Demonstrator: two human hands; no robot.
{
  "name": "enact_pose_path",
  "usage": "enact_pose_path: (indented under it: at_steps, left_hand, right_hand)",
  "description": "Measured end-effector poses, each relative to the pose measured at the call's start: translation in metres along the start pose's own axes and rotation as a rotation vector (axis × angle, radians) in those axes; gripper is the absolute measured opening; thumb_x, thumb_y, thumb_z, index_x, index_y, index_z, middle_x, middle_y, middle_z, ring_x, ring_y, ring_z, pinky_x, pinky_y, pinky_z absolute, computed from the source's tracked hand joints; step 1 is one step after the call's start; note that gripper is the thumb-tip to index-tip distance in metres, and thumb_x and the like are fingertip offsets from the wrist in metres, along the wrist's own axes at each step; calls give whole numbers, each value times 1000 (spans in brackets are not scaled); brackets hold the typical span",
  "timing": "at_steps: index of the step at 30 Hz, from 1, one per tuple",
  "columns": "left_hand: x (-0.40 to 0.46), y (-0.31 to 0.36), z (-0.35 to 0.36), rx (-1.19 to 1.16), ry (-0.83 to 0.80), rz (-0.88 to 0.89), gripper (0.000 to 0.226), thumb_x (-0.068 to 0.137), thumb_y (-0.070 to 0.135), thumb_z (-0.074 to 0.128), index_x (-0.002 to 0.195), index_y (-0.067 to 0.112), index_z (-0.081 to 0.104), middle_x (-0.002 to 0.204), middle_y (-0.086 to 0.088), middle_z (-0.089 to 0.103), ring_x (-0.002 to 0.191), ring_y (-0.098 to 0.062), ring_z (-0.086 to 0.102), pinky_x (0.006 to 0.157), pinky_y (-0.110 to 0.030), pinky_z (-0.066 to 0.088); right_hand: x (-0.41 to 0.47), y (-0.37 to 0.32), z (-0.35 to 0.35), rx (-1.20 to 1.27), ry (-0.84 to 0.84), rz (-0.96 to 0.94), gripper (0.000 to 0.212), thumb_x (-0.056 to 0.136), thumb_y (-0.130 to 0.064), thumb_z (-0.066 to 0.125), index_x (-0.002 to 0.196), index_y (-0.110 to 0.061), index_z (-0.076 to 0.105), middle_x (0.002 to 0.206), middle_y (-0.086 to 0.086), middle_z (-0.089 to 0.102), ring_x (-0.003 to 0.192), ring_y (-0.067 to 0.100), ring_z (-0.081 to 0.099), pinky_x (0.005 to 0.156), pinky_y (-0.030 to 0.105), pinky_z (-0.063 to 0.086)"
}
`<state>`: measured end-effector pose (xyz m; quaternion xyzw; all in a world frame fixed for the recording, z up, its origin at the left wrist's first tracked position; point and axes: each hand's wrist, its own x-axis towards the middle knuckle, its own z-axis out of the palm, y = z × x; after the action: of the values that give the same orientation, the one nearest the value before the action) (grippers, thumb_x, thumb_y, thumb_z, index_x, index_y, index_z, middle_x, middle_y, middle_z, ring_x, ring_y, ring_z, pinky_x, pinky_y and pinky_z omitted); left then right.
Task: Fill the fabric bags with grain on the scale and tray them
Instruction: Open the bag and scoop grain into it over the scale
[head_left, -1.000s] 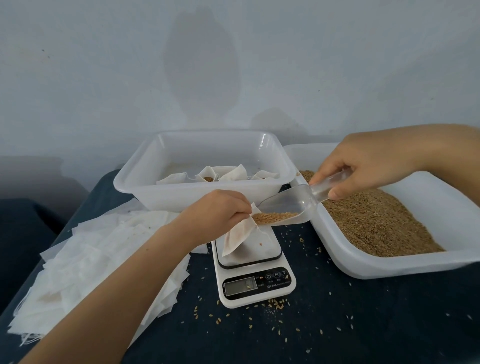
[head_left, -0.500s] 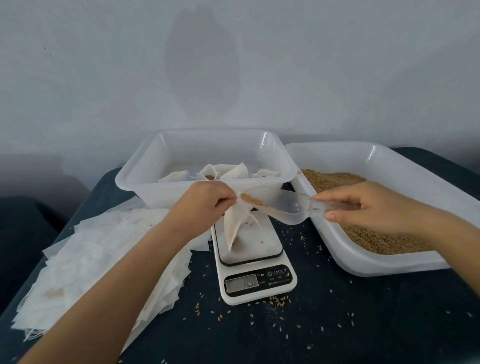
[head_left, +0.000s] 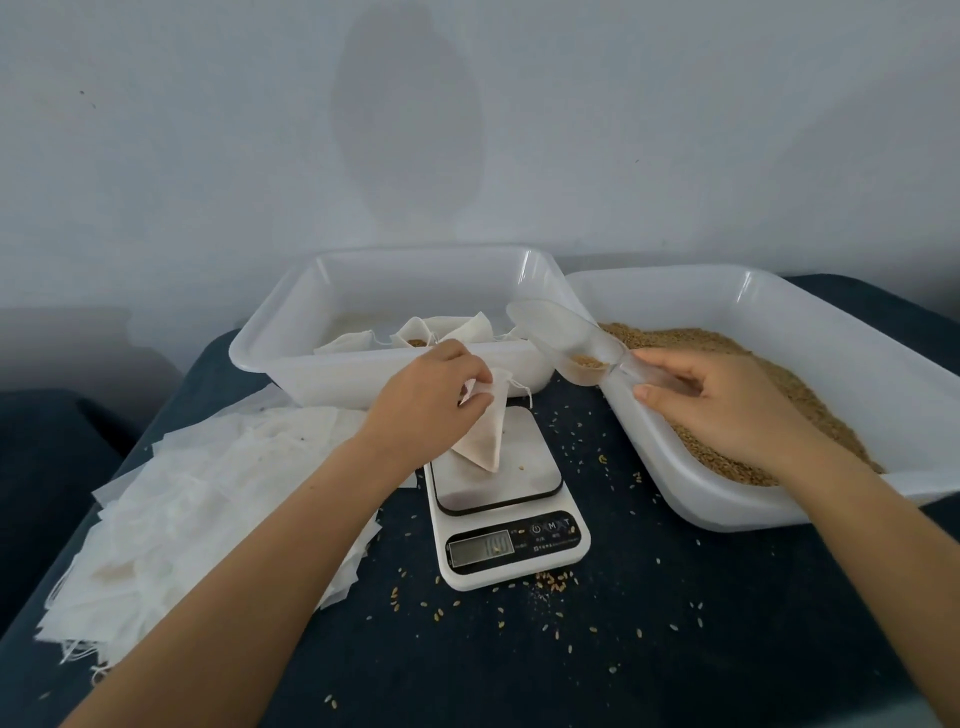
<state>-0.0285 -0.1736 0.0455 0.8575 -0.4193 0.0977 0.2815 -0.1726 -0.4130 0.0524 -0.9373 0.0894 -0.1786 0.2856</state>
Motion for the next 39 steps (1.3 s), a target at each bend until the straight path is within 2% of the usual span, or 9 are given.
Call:
enact_pose_path:
  at_steps: [3,8,14,20,24,28,32,36,39]
  left_hand:
    - [1,-2,6,3,-40,-2,24,86,23,61,110,19,62,110,8,50,82,-10,57,76,-29,48]
    - [4,-5,13,13,-66,-2,29,86,23,61,115,23,58,116,8,50,84,-9,55,77,-29,48]
    - [9,-8,24,66,-116,-2,17,84,23,63,98,16,56,112,3,49,85,-13,42,79,-27,38]
    - [6,-11,18,-39,-85,-116,14,88,12,56,82,18,44,65,7,44,65,-17,43,59,-27,32]
    - [9,-8,2,-91,-42,-130,13,86,13,57,79,21,47,75,1,56,63,-8,47,56,-15,37]
    - [5,-4,-1,-189,-81,-174,19,85,14,59,75,25,47,79,-1,59,61,-14,58,59,-21,46]
    - [-3,-8,14,-144,-147,-203,11,86,18,60,92,22,52,76,5,53,70,-17,54,63,-23,43]
    - [-8,-10,20,-255,-140,-264,68,82,35,67,137,31,29,109,7,53,95,-12,59,85,-26,44]
    - [-10,-11,19,-235,-104,-264,84,80,42,68,145,30,15,131,2,47,112,-17,53,98,-34,41]
  right_hand:
    - [2,2,4,-25,43,37,44,89,-36,63,132,-39,54,112,-35,47,90,-21,43,79,7,30]
    - [0,3,6,-3,49,42,43,90,-34,64,131,-38,55,108,-41,47,86,-25,44,73,1,25]
    - [-1,6,9,70,65,66,43,89,-34,64,131,-37,56,111,-38,51,84,-35,40,72,-2,26]
    - [-1,10,11,76,78,77,43,89,-36,64,131,-38,55,103,-45,46,82,-35,40,73,3,25]
    - [-1,11,12,89,71,71,43,88,-36,64,131,-37,55,116,-31,54,90,-27,41,75,4,27]
    - [-1,11,12,107,65,71,42,88,-35,65,130,-37,57,116,-29,58,92,-24,45,75,5,29]
    - [-1,11,13,105,65,71,43,88,-35,65,130,-38,56,113,-33,56,91,-27,44,76,4,29]
    - [-2,12,13,97,70,73,44,88,-35,66,130,-38,55,109,-39,51,93,-23,48,77,5,28]
    - [-2,12,13,98,60,77,45,88,-36,66,132,-37,55,119,-28,55,107,-5,51,82,10,30]
